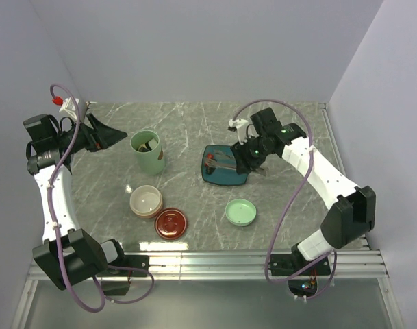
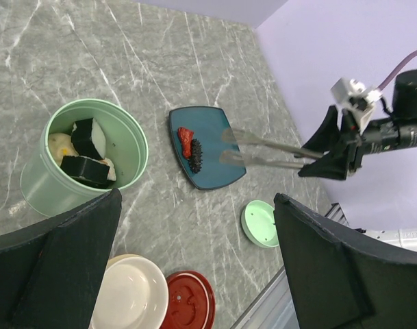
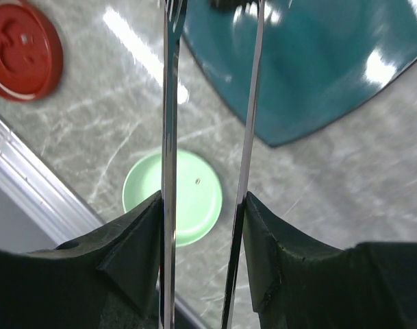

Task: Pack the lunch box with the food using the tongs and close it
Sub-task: Pick up the food using the clamp

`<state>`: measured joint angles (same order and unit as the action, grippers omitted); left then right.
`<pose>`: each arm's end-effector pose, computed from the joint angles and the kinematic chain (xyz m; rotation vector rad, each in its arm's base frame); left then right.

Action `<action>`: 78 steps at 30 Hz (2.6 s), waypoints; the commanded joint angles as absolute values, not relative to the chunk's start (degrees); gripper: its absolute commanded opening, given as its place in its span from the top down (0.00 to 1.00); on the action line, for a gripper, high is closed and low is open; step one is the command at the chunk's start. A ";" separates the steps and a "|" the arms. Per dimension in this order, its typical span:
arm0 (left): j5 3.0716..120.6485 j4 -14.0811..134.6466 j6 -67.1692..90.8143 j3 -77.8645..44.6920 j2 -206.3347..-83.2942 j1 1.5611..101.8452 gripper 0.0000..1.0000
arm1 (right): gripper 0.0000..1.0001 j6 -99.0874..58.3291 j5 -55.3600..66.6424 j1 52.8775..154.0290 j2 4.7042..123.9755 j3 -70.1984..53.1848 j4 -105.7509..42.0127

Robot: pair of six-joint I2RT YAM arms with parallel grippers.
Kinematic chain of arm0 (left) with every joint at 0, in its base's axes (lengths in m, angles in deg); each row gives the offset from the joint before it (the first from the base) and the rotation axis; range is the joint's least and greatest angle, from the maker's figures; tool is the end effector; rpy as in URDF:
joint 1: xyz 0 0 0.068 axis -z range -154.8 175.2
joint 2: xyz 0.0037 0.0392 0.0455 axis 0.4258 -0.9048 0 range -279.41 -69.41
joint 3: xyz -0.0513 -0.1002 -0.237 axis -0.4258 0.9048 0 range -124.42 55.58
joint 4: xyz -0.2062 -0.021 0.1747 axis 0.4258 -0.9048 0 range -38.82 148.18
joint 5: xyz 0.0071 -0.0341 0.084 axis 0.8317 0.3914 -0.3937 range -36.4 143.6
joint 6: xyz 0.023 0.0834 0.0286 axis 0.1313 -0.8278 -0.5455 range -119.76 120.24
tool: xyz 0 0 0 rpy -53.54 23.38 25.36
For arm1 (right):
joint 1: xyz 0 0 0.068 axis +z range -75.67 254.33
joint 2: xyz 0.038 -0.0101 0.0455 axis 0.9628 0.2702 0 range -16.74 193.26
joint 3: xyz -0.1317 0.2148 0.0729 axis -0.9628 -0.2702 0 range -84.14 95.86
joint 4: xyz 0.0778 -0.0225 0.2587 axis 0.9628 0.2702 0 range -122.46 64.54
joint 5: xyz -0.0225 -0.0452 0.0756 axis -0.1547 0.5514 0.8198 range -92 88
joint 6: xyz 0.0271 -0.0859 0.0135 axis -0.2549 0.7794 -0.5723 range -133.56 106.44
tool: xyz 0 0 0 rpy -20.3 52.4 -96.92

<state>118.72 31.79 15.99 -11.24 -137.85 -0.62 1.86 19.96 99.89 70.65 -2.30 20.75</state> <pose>0.2839 0.0551 0.3509 0.0067 1.8938 -1.0314 0.2989 0.1769 0.2735 -1.0337 2.3660 0.5618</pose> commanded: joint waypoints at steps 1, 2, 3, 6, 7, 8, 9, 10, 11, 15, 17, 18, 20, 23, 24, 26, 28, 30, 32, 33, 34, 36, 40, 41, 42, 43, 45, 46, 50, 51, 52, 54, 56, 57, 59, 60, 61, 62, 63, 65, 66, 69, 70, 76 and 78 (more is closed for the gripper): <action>119.78 32.52 15.10 -12.00 -135.85 -0.90 0.00 | 0.47 -0.11 19.63 99.46 66.49 -5.21 19.74; 119.69 31.99 14.84 -12.09 -135.85 -0.99 0.01 | 0.47 -0.47 19.27 99.55 66.49 -6.26 19.74; 119.69 31.90 14.66 -12.09 -135.85 -0.90 0.01 | 0.47 -0.73 19.18 99.38 66.49 -6.70 19.74; 119.69 32.25 14.48 -11.74 -135.76 -0.90 0.01 | 0.46 -1.61 18.66 99.72 66.23 -8.46 18.25; 119.69 32.43 14.74 -11.39 -135.68 -0.90 0.01 | 0.46 -1.96 18.05 100.07 66.23 -8.73 17.73; 119.69 32.43 14.66 -11.30 -135.68 -0.90 0.01 | 0.45 -2.14 17.34 100.43 66.31 -8.73 16.85; 119.61 32.34 14.66 -11.13 -135.50 -0.99 0.01 | 0.45 -2.40 16.73 100.95 66.32 -8.64 16.41; 119.60 32.34 14.48 -10.87 -135.50 -0.90 0.01 | 0.45 -3.10 16.11 101.31 66.32 -8.56 15.88; 119.52 32.25 14.39 -10.86 -135.50 -0.90 0.01 | 0.45 -3.37 15.32 101.74 66.40 -8.56 15.44; 119.25 31.81 13.69 -10.77 -135.33 -0.90 0.01 | 0.45 -5.12 8.39 106.04 66.93 -8.47 12.63; 119.08 31.11 13.25 -10.95 -135.24 -0.90 0.01 | 0.45 -5.57 7.23 107.11 67.28 -8.21 11.84; 119.08 30.93 12.82 -11.12 -135.33 -0.90 0.01 | 0.45 -5.57 6.53 108.15 67.54 -7.94 11.83; 118.90 30.41 12.46 -11.30 -135.41 -0.90 0.01 | 0.45 -5.31 5.30 109.21 68.25 -7.59 11.83; 119.08 30.40 12.28 -11.39 -135.50 -0.99 0.01 | 0.45 -4.60 2.84 110.97 68.60 -8.11 11.75; 119.16 30.58 12.54 -11.22 -135.50 -0.99 0.01 | 0.45 -4.16 1.79 111.50 68.86 -8.38 11.74; 119.34 31.28 12.81 -10.87 -135.33 -1.07 0.01 | 0.45 -3.55 0.82 111.68 69.48 -9.60 11.74; 119.52 31.72 13.42 -10.60 -135.41 -0.99 0.01 | 0.46 -3.28 -0.58 111.68 69.48 -11.44 10.87; 119.78 32.07 13.78 -10.60 -135.24 -1.07 0.01 | 0.46 -2.84 -1.03 111.68 69.57 -12.33 10.08; 119.69 31.99 13.60 -10.69 -135.24 -0.99 0.01 | 0.46 -2.23 -1.65 111.68 69.83 -13.21 9.81; 119.61 31.64 13.25 -10.86 -135.15 -0.99 0.00 | 0.46 -1.88 -1.91 111.68 69.92 -13.56 9.64; 119.60 31.46 13.16 -10.95 -135.24 -0.99 0.01 | 0.46 -1.61 -1.91 111.59 69.92 -14.09 9.55; 119.61 31.02 12.90 -11.30 -135.32 -1.07 0.00 | 0.46 -1.35 -2.26 111.42 69.75 -14.44 9.90; 119.87 31.63 13.42 -11.13 -135.59 -1.08 0.01 | 0.46 -0.73 -3.93 110.54 67.38 -15.23 10.51; 119.87 31.81 13.95 -10.87 -135.59 -1.08 0.00 | 0.46 -0.65 -4.02 109.75 67.11 -15.15 10.78; 119.87 32.16 14.04 -10.69 -135.42 -1.08 0.01 | 0.46 -0.56 -4.20 109.49 66.76 -14.97 10.95; 119.87 32.51 14.30 -10.60 -135.41 -1.08 0.01 | 0.46 -0.47 -4.37 109.13 66.23 -14.62 11.39; 119.96 32.60 14.48 -10.51 -135.33 -1.16 0.01 | 0.47 -0.03 -4.55 107.82 66.05 -13.83 11.83; 119.96 32.69 14.48 -10.60 -135.41 -1.08 0.01 | 0.47 0.14 -4.64 107.38 65.79 -13.65 12.09; 119.78 32.08 13.96 -10.95 -135.50 -1.08 0.01 | 0.47 1.02 -4.90 105.62 65.53 -12.25 12.71; 119.78 31.90 13.87 -11.04 -135.50 -1.08 0.01 | 0.47 1.03 -4.55 105.09 65.44 -11.64 12.80; 119.69 31.90 13.87 -11.21 -135.50 -1.08 0.01 | 0.47 0.94 -4.37 105.00 65.44 -11.20 13.06; 119.78 32.07 14.04 -11.13 -135.68 -1.08 0.01 | 0.47 0.76 -3.15 105.00 65.26 -10.49 13.33; 119.87 32.25 14.22 -11.13 -135.68 -1.08 0.01 | 0.47 -0.11 -0.35 105.00 64.74 -10.14 13.77; 119.87 32.34 14.13 -11.04 -135.68 -1.08 0.01 | 0.47 -0.64 0.80 104.91 64.65 -9.79 14.03; 119.87 32.60 14.39 -10.78 -135.59 -1.16 0.01 | 0.47 -2.40 4.14 104.91 64.56 -9.52 14.56; 119.96 32.95 14.57 -10.69 -135.59 -1.08 0.01 | 0.47 -2.92 5.72 104.83 64.56 -9.52 14.56; 119.96 33.13 14.74 -10.60 -135.59 -1.08 0.01 | 0.47 -4.23 6.87 104.91 64.56 -9.70 14.03; 119.96 33.22 14.92 -10.42 -135.68 -1.08 0.01 | 0.46 -4.68 8.88 104.74 64.56 -9.87 13.68; 120.04 33.22 14.92 -10.42 -135.68 -1.08 0.01 | 0.46 -5.12 9.86 104.74 64.99 -10.22 13.16; 119.96 32.87 14.57 -10.68 -135.77 -1.08 0.01 | 0.45 -6.35 11.52 104.74 65.70 -10.31 12.89; 119.96 32.69 14.48 -10.77 -135.68 -1.16 0.01 | 0.44 -6.71 11.71 104.82 66.74 -10.49 12.71; 119.78 32.16 13.87 -10.86 -135.33 -1.16 0.01 | 0.43 -8.11 11.02 104.91 67.81 -11.10 10.96; 119.69 32.25 13.87 -10.78 -135.33 -1.08 0.01 | 0.43 -8.29 10.66 104.91 68.16 -11.19 10.52; 119.96 32.69 14.22 -9.81 -134.98 -1.08 0.01 | 0.43 -9.43 9.08 104.91 70.97 -11.19 8.14; 119.70 32.60 14.04 -9.72 -134.89 -1.08 0.00 | 0.43 -9.61 8.20 104.82 71.76 -11.37 7.62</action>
<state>118.72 30.96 14.61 -10.00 -136.61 -0.86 -8.29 9.46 105.02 71.33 -12.16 10.93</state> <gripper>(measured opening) 0.995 0.574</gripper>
